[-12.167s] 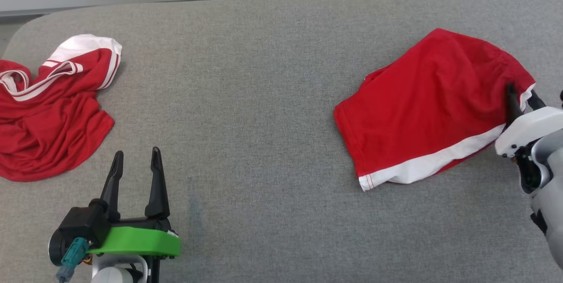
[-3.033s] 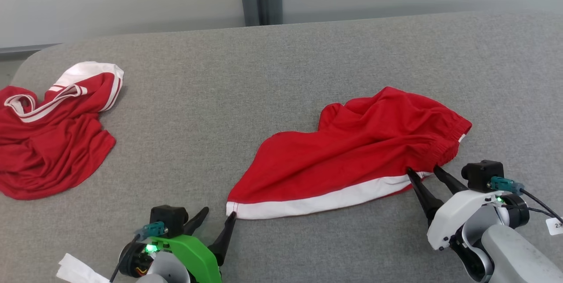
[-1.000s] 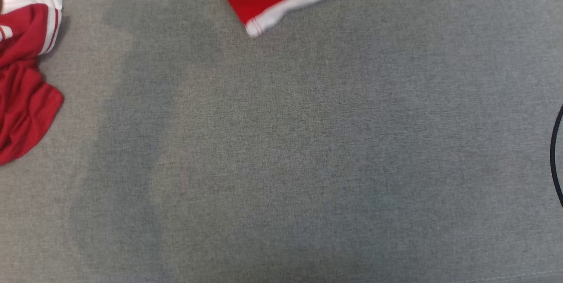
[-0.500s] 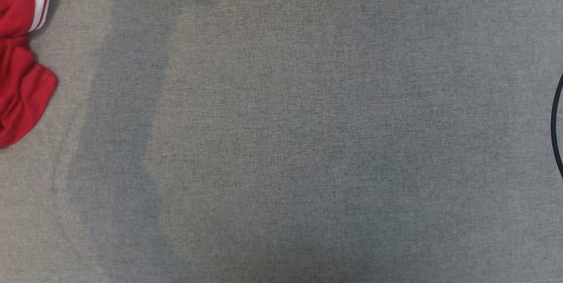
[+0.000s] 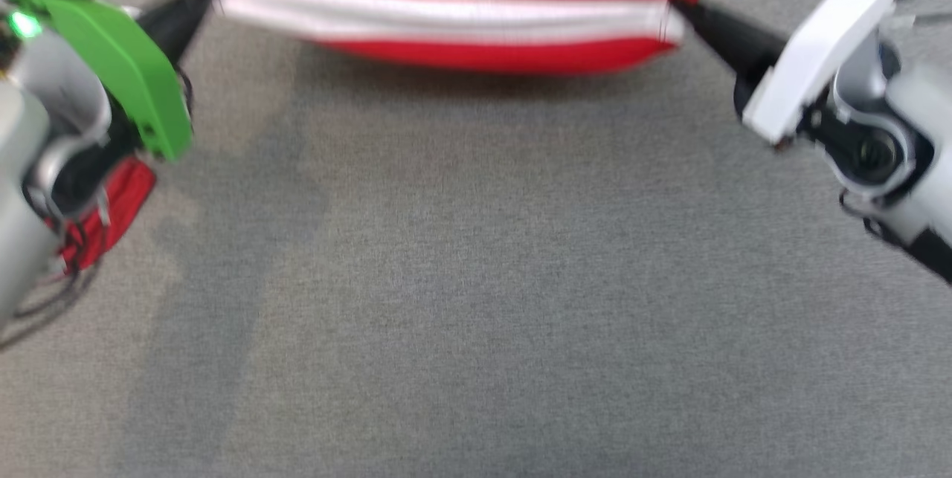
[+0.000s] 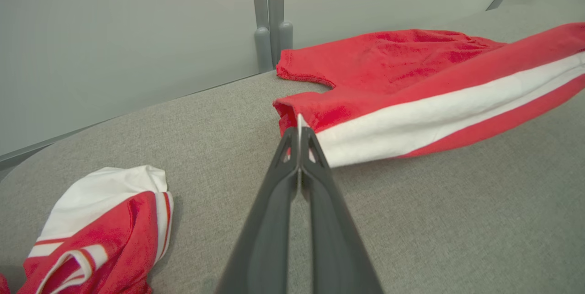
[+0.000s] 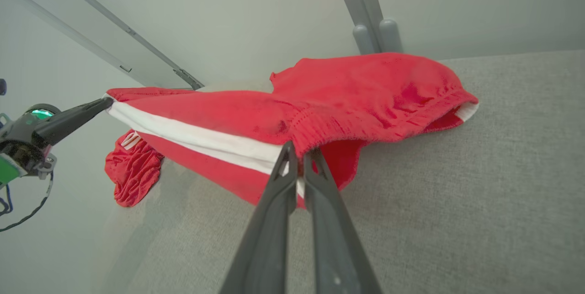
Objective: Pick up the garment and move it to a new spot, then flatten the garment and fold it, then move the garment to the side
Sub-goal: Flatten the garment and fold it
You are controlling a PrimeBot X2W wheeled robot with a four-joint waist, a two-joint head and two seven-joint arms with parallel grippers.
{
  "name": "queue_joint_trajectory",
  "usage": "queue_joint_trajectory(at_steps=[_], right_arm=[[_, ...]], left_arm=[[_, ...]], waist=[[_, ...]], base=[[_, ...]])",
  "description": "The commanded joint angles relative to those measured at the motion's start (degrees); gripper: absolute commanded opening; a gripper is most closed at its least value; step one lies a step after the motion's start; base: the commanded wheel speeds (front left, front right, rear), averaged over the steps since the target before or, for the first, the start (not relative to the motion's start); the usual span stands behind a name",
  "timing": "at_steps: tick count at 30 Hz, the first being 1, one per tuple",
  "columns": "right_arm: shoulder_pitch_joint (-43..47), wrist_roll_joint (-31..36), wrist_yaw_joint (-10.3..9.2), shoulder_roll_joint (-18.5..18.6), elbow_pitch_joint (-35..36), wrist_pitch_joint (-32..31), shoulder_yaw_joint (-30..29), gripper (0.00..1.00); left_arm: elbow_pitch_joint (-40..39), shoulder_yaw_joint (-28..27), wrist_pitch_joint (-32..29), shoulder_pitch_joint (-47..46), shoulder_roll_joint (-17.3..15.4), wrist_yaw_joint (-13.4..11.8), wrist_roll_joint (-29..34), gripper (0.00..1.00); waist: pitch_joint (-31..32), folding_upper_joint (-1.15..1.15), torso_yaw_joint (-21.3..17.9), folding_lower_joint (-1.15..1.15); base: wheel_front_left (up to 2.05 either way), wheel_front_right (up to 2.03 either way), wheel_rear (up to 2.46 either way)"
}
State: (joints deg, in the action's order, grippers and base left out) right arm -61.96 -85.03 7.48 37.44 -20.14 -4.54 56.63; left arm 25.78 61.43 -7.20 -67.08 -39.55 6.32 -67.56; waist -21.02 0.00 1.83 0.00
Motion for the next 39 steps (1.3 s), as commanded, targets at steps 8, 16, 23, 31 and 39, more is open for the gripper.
queue_joint_trajectory(at_steps=[8, 16, 23, 31, 39], right_arm=[[10.90, -4.68, 0.02, 5.27, 6.43, -6.80, 5.94, 0.00], [20.98, -9.67, 0.03, 12.39, 16.15, -10.39, 9.01, 0.00], [25.16, -10.61, 0.03, 18.17, 23.78, -8.94, 9.86, 0.00], [20.40, -10.93, 0.03, 16.51, 24.50, -8.33, 7.68, 0.00], [15.61, -13.41, 0.03, 13.83, 22.88, -7.87, 4.36, 0.00]], left_arm=[[-17.33, 2.84, -9.96, 13.75, -8.14, -6.85, -10.02, 0.00], [-37.58, 4.48, -14.67, 24.32, -18.94, -14.22, -19.31, 0.00], [-49.15, 3.87, -16.48, 27.39, -27.63, -17.36, -24.30, 0.00], [-45.56, 1.49, -23.79, 20.81, -26.36, -15.68, -26.94, 0.00], [-34.54, -1.34, -33.44, 8.83, -19.01, -15.88, -27.28, 0.00]], waist=[[11.46, 0.00, -2.42, 0.00], [15.01, 0.00, -3.83, 0.00], [15.10, 0.00, -5.22, 0.00], [10.63, 0.00, -6.72, 0.00], [2.47, 0.00, -8.09, 0.00]], base=[[0.00, 0.00, 0.00], [0.00, 0.00, 0.00], [0.00, 0.00, 0.00], [0.00, 0.00, 0.00], [0.00, 0.00, 0.00]])
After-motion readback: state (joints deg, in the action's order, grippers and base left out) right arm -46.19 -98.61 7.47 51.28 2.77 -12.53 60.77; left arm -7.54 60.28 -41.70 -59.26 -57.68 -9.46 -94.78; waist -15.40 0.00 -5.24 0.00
